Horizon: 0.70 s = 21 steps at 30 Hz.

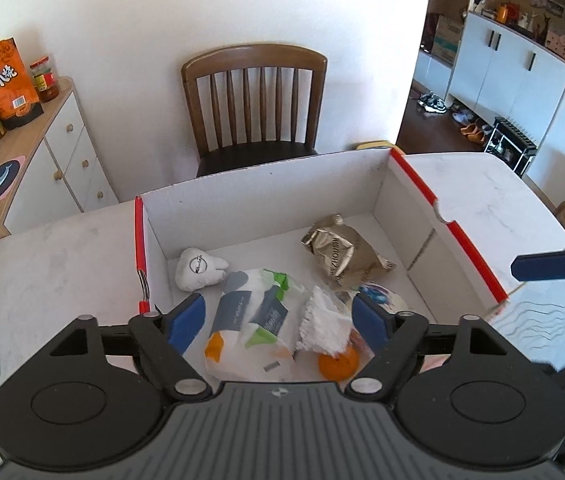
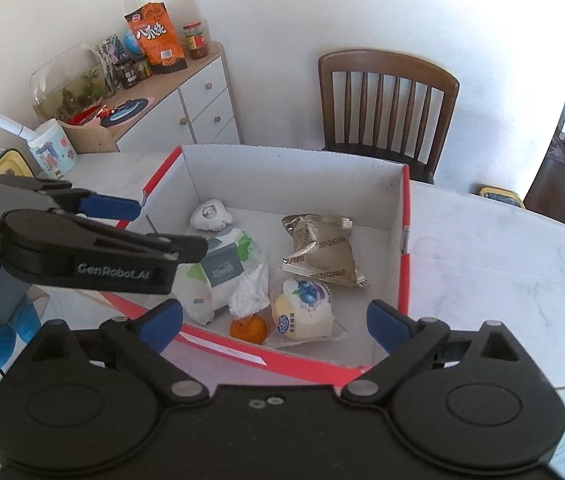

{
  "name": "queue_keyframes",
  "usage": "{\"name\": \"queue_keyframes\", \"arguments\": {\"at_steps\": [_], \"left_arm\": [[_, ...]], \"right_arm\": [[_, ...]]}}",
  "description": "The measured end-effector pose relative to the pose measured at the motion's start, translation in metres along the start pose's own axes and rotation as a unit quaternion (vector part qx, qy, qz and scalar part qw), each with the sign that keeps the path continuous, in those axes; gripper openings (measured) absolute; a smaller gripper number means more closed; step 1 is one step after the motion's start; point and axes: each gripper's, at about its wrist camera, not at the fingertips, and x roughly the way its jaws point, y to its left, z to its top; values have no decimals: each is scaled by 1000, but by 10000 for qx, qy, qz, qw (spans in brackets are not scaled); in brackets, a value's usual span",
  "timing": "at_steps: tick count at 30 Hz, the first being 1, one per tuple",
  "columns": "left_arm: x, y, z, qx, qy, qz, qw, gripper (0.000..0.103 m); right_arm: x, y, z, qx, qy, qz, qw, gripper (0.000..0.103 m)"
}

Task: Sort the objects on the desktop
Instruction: 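Withdraw both open grippers from the red box back over the table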

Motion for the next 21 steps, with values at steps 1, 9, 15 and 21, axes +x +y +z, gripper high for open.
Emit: {"name": "queue_keyframes", "arguments": {"at_steps": [1,9,15,21], "left_arm": [[-3,-1,-2,23,-23,-7,10000,83],[-27,-8,-15,103,-134,-111,9998,86],[-44,-10,-27,98,-173,-137,9997,87],[-59,-10,-43,31,-176,-103,9998,92]], "right_arm": [[-3,-1,-1,18,-16,-5,10000,99],[-24,-2,-10,129,-126,40,9998,99],[-39,-1,-20,133,-157,72,9998,99],[-56,5,-34,37,-193,114,9997,99]]}}
